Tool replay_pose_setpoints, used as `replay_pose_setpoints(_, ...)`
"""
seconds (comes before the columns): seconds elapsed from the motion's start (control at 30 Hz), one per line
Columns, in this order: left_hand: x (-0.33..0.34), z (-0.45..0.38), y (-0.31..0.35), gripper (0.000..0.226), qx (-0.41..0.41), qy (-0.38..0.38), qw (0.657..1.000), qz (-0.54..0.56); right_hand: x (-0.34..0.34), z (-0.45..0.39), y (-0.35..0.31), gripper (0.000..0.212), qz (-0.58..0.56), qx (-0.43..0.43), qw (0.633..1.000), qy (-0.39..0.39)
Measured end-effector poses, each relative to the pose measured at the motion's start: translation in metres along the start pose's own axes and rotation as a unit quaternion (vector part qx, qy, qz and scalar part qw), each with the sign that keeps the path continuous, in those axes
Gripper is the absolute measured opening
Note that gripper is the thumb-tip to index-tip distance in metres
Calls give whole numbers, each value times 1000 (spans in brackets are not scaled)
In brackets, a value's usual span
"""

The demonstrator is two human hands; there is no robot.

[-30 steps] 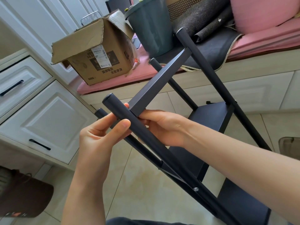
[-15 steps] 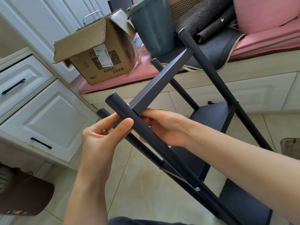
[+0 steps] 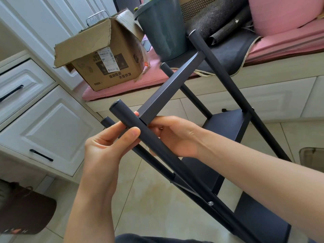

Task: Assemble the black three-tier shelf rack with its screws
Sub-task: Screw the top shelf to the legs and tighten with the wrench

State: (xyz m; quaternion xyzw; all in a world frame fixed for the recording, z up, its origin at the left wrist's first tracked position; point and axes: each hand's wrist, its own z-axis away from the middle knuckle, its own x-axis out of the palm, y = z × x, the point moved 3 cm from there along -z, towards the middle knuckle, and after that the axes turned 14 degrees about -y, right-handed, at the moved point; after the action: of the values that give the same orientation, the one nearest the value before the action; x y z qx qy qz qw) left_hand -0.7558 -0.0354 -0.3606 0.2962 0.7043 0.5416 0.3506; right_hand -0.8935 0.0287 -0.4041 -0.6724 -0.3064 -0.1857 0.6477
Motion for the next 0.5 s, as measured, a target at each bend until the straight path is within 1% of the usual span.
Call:
replay_pose_setpoints(0.13,0,0,1,43,1,1,1000,-2,-1,0,1,38,7,2,1000,-17)
replay_pose_setpoints(0.17,0,1,1,43,0,2,1000,-3,0,-1,2,39,9,3,1000,-20)
replay_pose_setpoints(0.2,0,1,1,43,-1,2,1000,-5,0,-1,2,37,7,5,1000,-21)
replay_pose_setpoints(0.3,0,1,2,42,1,1,1000,-11,-1,-3,4,21,6,13,1000,-18)
replay_pose_setpoints(0.5,1,1,3,43,-2,1,1000,-11,-3,-2,5,17,4,19,1000,-5)
